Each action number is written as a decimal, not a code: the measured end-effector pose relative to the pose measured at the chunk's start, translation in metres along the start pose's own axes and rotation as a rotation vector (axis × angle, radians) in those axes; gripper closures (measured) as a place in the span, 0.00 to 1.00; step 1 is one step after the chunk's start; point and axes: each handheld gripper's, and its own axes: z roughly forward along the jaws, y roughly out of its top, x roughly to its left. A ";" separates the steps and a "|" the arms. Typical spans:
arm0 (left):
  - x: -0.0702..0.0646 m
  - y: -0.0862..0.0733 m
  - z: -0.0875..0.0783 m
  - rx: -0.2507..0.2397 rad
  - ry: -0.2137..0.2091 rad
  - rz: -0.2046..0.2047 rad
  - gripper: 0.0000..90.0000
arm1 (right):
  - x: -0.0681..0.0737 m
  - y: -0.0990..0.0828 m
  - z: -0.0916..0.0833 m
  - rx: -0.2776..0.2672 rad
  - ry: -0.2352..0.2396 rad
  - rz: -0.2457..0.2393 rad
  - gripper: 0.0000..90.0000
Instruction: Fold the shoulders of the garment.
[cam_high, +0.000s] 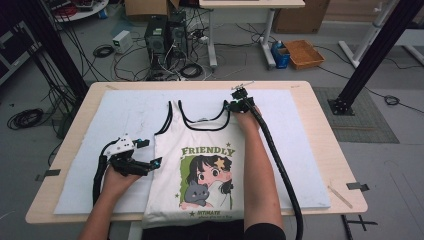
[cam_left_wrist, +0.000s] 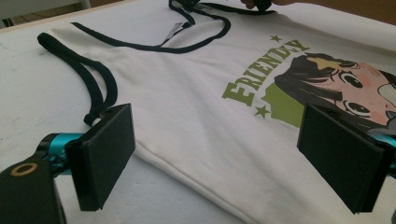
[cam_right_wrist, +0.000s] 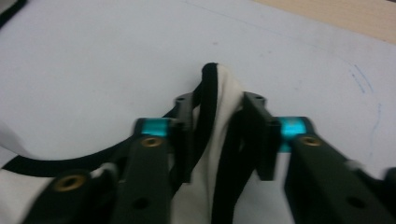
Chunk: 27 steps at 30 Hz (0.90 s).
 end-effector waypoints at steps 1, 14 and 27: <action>0.000 0.000 0.000 0.000 0.000 0.000 0.13 | 0.000 0.000 0.000 0.004 0.002 -0.003 0.93; -0.001 0.000 -0.001 -0.008 0.007 0.007 0.13 | 0.011 0.001 -0.034 -0.046 0.057 -0.066 0.95; -0.003 0.000 -0.001 -0.007 0.017 0.015 0.13 | 0.047 -0.028 -0.099 -0.163 0.164 -0.175 0.95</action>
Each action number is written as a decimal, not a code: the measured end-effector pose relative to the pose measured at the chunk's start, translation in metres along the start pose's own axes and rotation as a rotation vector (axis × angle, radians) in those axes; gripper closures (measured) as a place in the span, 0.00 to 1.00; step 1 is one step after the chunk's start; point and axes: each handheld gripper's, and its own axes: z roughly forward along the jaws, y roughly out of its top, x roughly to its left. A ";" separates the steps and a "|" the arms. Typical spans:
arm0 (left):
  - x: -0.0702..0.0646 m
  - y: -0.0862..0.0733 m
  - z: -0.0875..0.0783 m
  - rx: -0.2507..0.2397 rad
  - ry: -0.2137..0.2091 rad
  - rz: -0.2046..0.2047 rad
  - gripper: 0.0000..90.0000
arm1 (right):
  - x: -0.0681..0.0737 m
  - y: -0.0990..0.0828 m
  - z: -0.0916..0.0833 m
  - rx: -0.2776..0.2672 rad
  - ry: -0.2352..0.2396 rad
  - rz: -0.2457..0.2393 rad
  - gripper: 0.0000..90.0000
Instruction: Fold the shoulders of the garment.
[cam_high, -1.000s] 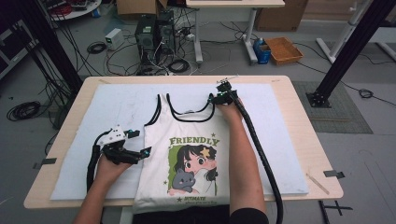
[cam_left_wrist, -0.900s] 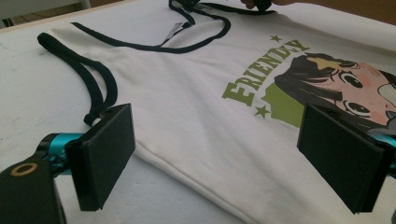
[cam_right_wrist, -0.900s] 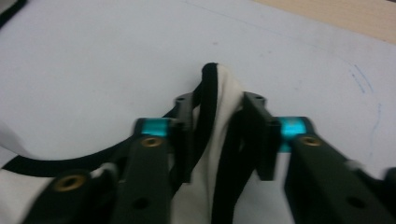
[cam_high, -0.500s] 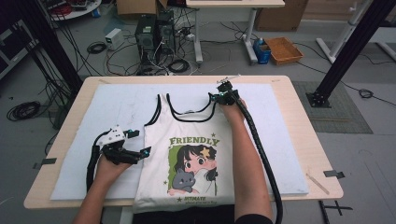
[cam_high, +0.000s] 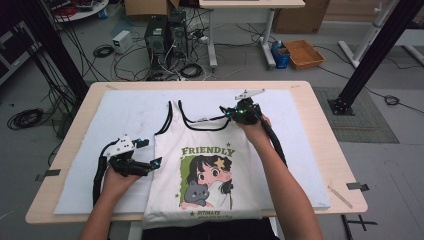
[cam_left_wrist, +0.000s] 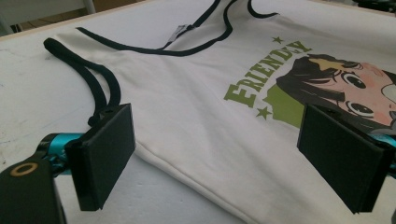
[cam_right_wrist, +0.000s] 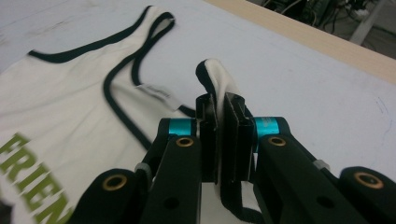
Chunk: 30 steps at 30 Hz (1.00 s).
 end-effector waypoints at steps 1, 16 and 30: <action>0.000 0.000 0.000 -0.001 0.002 0.000 0.13 | 0.004 -0.003 -0.005 -0.011 0.009 -0.005 0.95; -0.002 0.000 0.001 0.006 0.014 0.014 0.13 | 0.075 -0.067 -0.041 -0.032 0.079 -0.062 0.66; -0.002 0.000 0.001 0.006 0.020 0.016 0.13 | 0.069 -0.074 -0.032 0.018 0.181 -0.084 0.66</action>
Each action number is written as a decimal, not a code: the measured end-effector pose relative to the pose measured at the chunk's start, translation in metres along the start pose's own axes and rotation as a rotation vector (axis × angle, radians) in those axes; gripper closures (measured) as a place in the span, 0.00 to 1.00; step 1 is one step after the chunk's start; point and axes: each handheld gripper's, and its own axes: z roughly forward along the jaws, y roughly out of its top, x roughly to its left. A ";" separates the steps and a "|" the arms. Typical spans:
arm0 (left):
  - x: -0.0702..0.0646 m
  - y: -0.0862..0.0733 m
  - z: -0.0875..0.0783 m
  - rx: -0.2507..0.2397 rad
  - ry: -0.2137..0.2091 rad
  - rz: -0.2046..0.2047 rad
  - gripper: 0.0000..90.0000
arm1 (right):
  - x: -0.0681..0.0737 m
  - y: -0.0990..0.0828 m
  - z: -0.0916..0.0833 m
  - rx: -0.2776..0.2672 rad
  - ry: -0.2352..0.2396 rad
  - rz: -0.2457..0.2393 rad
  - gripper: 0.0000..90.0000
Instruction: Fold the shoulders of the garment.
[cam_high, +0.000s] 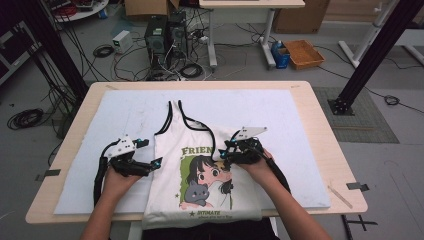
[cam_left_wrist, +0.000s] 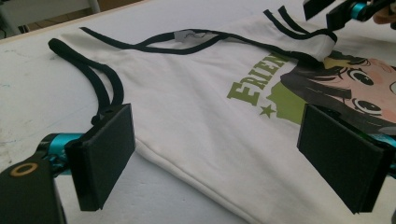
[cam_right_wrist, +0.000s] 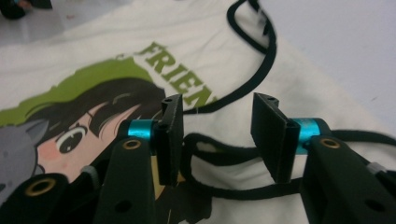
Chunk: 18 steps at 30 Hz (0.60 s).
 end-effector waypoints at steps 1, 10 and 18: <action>0.000 0.000 0.000 0.000 0.000 -0.002 0.13 | 0.001 -0.002 0.002 0.012 0.007 -0.002 0.70; 0.000 0.000 0.000 0.000 -0.003 -0.004 0.13 | 0.010 -0.012 0.001 0.051 0.035 -0.048 0.97; 0.001 0.000 -0.001 -0.006 -0.005 -0.010 0.13 | 0.017 -0.014 -0.021 0.004 0.030 -0.056 0.97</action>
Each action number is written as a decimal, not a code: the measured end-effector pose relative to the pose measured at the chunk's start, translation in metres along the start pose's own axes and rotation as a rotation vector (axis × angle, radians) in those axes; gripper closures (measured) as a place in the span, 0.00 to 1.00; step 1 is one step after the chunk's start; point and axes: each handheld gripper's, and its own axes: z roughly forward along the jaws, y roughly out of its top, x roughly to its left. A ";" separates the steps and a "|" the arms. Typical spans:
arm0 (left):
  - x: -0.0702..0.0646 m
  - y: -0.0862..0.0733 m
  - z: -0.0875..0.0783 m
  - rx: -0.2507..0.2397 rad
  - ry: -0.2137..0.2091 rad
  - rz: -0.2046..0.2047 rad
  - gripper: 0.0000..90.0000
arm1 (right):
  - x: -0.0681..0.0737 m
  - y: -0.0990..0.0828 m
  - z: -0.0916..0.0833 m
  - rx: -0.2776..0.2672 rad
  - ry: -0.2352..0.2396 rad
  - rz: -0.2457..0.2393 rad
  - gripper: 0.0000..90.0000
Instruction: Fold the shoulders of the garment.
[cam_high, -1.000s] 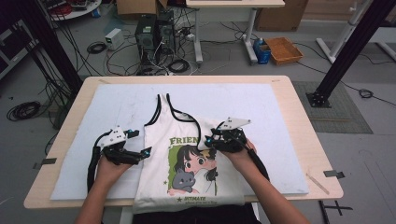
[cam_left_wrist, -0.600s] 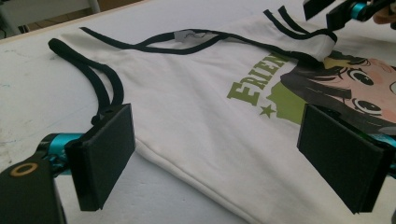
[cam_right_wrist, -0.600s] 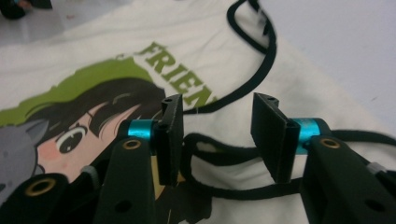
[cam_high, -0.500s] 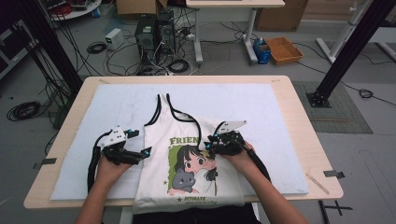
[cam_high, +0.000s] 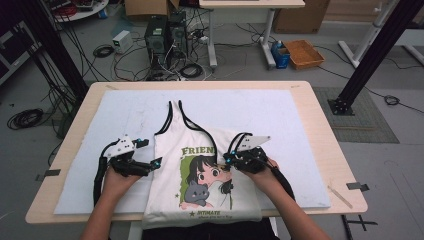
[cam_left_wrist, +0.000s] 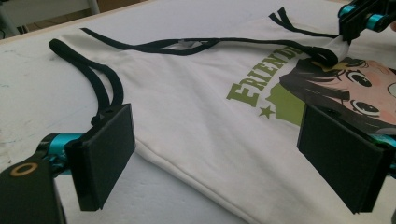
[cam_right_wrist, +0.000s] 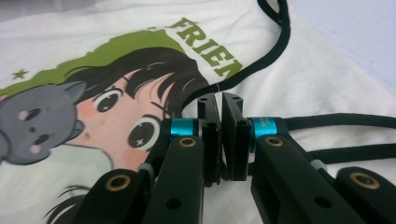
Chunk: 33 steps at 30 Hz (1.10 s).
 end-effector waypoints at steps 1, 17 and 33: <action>0.000 0.000 0.000 0.000 0.001 0.000 0.13 | 0.002 -0.001 -0.003 -0.006 0.002 -0.002 0.97; 0.002 0.000 -0.001 -0.003 -0.001 -0.018 0.13 | 0.005 -0.016 -0.004 0.020 -0.022 0.030 0.51; 0.020 0.007 0.001 -0.014 0.034 -0.164 0.13 | -0.036 -0.045 -0.036 -0.142 -0.152 0.210 0.25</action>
